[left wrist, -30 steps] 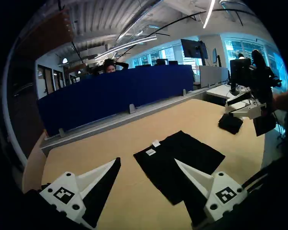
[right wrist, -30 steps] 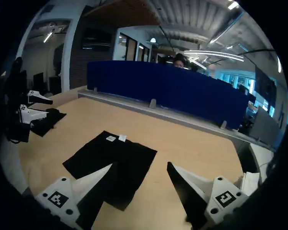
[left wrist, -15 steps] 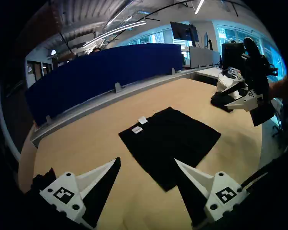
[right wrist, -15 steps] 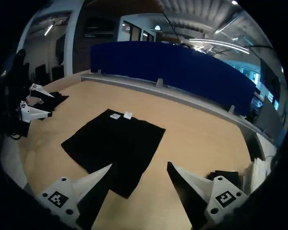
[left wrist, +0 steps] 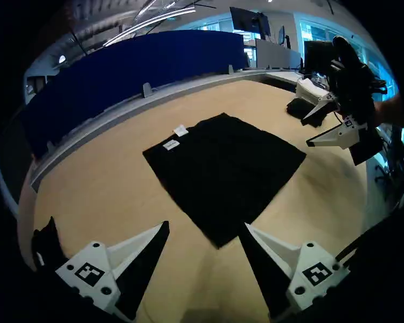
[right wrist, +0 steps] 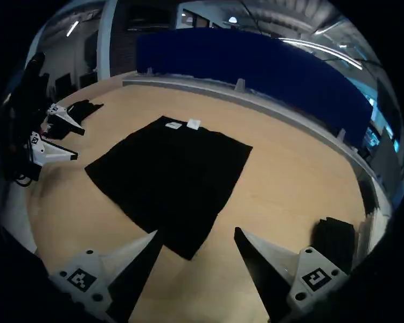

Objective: Fold towel

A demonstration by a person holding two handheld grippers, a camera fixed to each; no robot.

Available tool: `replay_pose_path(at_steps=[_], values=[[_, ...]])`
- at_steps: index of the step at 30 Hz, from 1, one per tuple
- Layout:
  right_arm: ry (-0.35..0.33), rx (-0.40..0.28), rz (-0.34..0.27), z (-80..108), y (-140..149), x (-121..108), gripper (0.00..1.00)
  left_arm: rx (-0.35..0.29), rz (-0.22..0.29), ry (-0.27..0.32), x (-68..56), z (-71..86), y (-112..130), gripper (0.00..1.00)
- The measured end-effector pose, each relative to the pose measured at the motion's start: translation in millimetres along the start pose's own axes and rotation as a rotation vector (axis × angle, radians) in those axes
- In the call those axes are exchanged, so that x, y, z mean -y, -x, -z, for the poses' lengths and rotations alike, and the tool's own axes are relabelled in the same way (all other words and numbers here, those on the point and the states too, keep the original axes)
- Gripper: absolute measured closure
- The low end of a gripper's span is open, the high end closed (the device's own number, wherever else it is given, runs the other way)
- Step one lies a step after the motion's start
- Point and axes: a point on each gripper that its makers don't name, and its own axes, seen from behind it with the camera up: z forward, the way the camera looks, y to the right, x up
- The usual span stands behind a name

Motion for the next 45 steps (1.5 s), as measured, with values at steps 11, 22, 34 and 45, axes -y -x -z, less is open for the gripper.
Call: replay_pose_path(at_steps=[11, 22, 34, 45], values=[[-0.032, 0.061, -0.002, -1.7, 29, 11, 0.01, 0.1, 0.019, 0.043, -12.3, -14.6, 30, 0.07], [-0.037, 0.081, -0.008, -0.6, 38, 10, 0.04, 0.148, 0.009, 0.055, -15.0, -22.1, 38, 0.07], [-0.054, 0.089, -0.024, -4.8, 41, 11, 0.19, 0.203, 0.041, 0.093, -21.1, -27.1, 41, 0.24], [-0.064, 0.091, -0.073, -10.0, 43, 13, 0.35, 0.215, 0.059, 0.093, -15.8, -27.7, 42, 0.47]])
